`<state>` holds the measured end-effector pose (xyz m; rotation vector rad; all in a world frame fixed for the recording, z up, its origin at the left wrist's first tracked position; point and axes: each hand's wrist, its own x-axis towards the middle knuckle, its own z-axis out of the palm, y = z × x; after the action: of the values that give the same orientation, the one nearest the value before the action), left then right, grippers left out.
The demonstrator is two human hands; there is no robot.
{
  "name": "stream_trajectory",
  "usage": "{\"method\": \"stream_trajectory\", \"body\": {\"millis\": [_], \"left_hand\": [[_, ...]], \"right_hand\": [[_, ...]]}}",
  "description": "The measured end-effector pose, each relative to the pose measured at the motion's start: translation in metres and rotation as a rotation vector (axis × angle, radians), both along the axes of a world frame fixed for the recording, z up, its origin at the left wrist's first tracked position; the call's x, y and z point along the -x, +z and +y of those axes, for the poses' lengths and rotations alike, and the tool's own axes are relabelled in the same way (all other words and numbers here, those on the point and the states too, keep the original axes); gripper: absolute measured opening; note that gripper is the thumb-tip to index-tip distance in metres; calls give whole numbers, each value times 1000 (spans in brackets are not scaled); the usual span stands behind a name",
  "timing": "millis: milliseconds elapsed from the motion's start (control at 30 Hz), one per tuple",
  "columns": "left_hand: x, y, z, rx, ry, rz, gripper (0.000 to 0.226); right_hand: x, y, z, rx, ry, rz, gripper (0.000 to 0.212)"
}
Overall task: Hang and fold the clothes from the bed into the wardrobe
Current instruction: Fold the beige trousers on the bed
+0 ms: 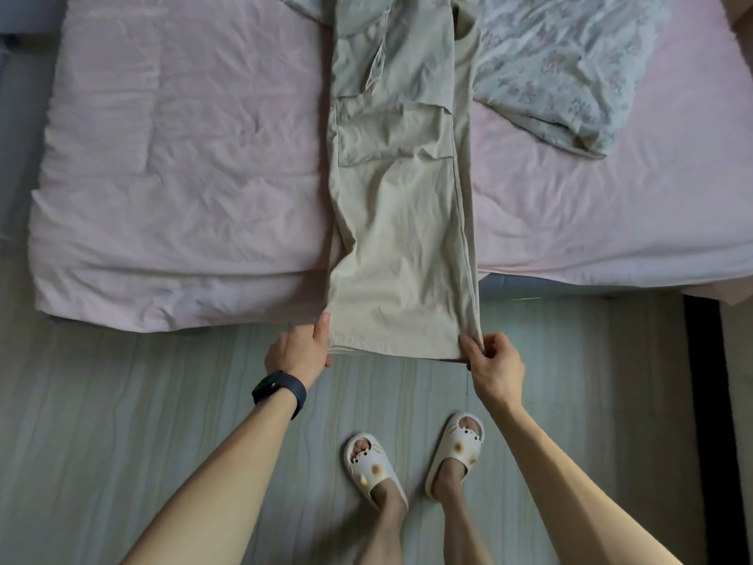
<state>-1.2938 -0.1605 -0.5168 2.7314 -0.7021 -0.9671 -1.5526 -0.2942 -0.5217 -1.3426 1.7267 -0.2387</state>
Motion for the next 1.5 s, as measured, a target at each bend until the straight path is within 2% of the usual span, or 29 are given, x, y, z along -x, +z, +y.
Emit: {"method": "stream_trajectory", "body": {"millis": [133,300,433,733,933,1100,1300,1433,1500], "left_hand": [[-1,-15,-7,-192,-155,-36,71],[-6,-14,-21,-321,-235,-38,48],[-7,14,-44,-221,-231,16,33],[-53,129,-196,88,-370,-112,35],[-101,151,-304,109,-397,-173,34],[-144,146,-368,82,-509,-265,35],[-174,119,-455,118,-834,-383,51],[-174,101,-494,66,-1309,-552,76],[-182,97,-502,22,-1560,-606,72]], "right_hand": [[-2,-23,-1,-144,32,91,32],[-19,-18,-26,-202,274,264,57],[-34,19,-46,-146,322,235,54],[-109,122,-156,119,324,15,47],[-152,122,-250,119,345,-61,45],[-184,101,-307,85,355,-95,46],[-233,63,-348,-58,339,-144,45],[-261,53,-333,2,382,-103,28],[-269,54,-316,126,392,-43,26]]}}
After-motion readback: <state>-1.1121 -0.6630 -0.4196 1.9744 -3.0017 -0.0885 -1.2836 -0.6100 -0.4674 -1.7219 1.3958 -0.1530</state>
